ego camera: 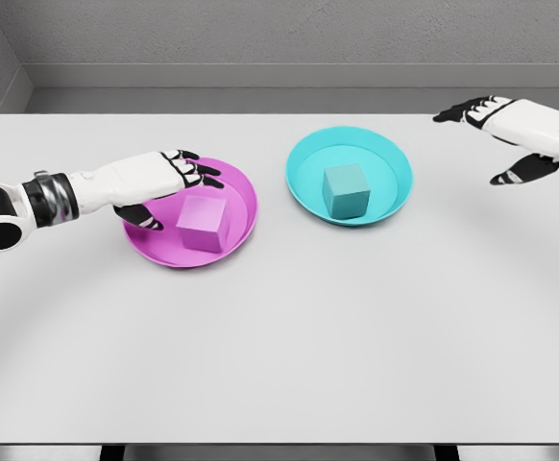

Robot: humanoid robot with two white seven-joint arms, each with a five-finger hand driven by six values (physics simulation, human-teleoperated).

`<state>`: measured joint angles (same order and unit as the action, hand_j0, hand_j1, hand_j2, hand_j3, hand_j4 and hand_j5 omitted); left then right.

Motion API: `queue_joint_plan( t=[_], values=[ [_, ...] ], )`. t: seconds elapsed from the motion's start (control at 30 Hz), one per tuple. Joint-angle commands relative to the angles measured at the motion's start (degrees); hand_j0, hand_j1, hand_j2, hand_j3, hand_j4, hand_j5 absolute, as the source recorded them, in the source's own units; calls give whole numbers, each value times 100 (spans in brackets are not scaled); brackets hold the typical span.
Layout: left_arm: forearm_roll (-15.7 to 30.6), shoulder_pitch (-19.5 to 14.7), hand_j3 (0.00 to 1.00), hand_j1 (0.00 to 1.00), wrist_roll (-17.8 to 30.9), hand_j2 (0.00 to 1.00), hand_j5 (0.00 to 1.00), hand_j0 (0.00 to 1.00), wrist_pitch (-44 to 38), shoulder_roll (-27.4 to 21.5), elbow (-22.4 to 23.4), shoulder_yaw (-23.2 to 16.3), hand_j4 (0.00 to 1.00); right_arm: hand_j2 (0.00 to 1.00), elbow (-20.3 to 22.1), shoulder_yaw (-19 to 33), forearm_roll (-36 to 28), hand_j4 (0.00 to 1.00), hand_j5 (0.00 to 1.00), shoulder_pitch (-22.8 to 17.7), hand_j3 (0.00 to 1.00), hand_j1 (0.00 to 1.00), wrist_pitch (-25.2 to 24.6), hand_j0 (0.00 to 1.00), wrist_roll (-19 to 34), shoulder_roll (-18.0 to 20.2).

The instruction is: Place the blocks in the corresponding plates according to their colors

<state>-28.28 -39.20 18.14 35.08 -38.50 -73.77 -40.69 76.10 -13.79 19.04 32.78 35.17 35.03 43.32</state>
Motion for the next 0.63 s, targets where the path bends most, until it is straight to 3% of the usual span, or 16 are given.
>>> queue_joint_plan(
  t=[0.0,0.07,0.17,0.2,0.27,0.37,0.6],
  values=[
    [33,-9,100,100,-12,100,100,100,-8,1,73,9,100,100,10,210,-41,100,100,0,100,100,-17,100,-3,62],
    [235,-35,100,100,-47,100,100,100,-8,-201,3,9,100,100,10,290,-41,100,100,-79,100,100,-17,100,-3,159],
    [1561,17,100,100,-47,100,100,100,-8,-1115,29,35,100,100,54,298,-32,100,100,-88,100,100,-17,100,-3,185],
    [1756,26,100,100,-47,100,100,100,-8,-1405,73,44,100,100,54,298,-32,100,100,-88,100,100,-17,100,-3,185],
    [1923,44,100,100,-47,100,100,100,-8,-1695,178,53,100,100,63,298,-32,100,100,-158,100,100,-17,100,-3,185],
    [1993,140,100,100,-47,100,100,100,-8,-1731,592,70,100,100,63,298,-32,100,100,-202,100,100,-17,100,-3,220],
    [1975,325,100,100,-38,100,100,100,-8,-1704,636,53,100,100,63,298,-41,100,100,-202,100,100,-17,100,-3,256]
  ],
)
